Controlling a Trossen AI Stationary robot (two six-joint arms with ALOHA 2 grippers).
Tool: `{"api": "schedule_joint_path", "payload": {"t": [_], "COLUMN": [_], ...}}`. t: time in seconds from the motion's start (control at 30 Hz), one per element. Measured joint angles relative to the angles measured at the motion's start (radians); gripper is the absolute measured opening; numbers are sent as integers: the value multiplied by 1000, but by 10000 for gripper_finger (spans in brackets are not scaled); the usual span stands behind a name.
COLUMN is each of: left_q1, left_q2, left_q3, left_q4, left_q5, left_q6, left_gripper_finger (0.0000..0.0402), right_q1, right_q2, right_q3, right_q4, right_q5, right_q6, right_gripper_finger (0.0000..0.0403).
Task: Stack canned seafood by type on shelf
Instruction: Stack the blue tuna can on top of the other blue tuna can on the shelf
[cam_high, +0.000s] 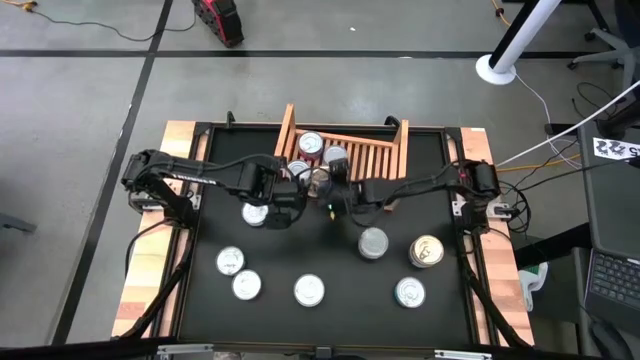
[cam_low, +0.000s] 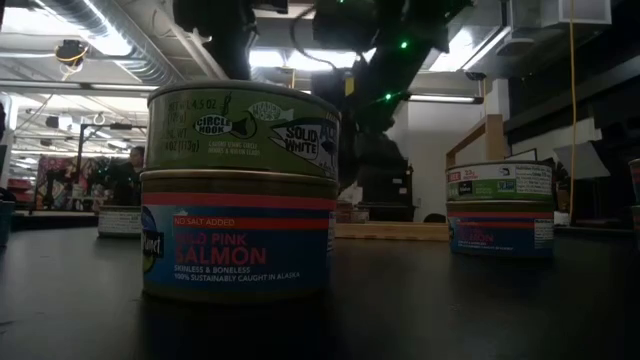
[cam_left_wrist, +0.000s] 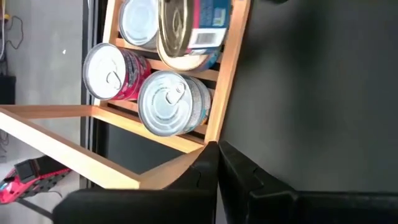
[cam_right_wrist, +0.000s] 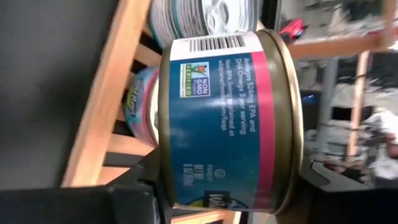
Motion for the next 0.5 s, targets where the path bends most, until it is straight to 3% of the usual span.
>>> {"api": "schedule_joint_path", "payload": {"t": [0.27,0.5], "left_q1": [26,26], "left_q2": [0,0], "left_q3": [-1,-1], "left_q4": [8,8], "left_q5": [1,1], "left_q6": [40,41], "left_gripper_finger": [3,3], "right_q1": [-127,-182], "right_q2": [0,0], "right_q3": [0,0], "right_q4": [32,80], "right_q5": [-167,-245], "right_q6": [-5,-10], "right_gripper_finger": [185,185]}}
